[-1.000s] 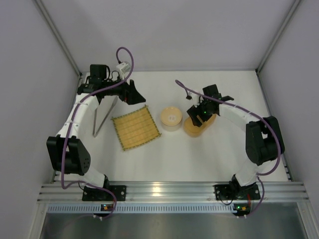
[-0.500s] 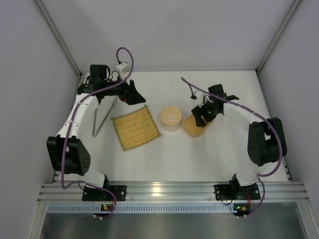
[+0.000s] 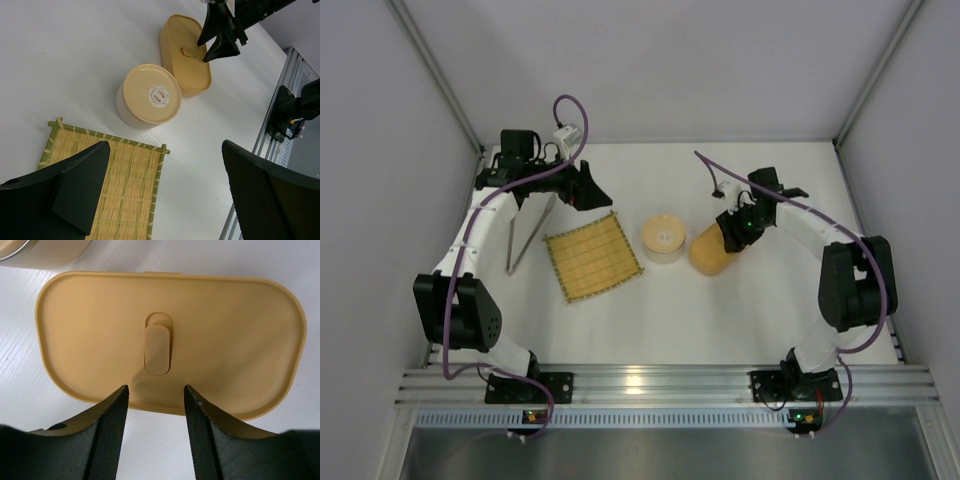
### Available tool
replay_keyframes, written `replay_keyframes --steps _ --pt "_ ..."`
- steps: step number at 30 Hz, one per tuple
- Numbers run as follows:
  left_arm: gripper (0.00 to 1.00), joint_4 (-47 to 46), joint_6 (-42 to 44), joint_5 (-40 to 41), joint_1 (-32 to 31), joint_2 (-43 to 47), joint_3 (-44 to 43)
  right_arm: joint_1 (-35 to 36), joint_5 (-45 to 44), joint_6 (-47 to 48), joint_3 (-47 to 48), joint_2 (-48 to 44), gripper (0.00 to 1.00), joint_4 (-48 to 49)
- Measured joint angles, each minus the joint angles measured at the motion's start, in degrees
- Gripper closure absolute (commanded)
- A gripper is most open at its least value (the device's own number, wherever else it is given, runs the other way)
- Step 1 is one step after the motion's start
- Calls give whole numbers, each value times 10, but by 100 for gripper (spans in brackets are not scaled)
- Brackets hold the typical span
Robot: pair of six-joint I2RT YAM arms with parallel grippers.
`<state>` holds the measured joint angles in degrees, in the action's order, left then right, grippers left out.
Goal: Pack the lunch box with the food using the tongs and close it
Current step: Close the box lid on the packing box.
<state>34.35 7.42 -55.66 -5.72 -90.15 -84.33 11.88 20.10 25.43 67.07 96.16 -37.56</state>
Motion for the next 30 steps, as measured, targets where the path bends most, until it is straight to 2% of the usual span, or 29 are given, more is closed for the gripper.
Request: replay_keyframes --steps 16,23,30 --pt "2 0 2 0 0 0 0 -2 -27 18 29 29 73 -19" --pt "2 0 2 0 1 0 0 -3 -29 20 32 34 74 -21" --pt "2 0 2 0 1 0 0 -3 -23 19 40 35 70 -31"
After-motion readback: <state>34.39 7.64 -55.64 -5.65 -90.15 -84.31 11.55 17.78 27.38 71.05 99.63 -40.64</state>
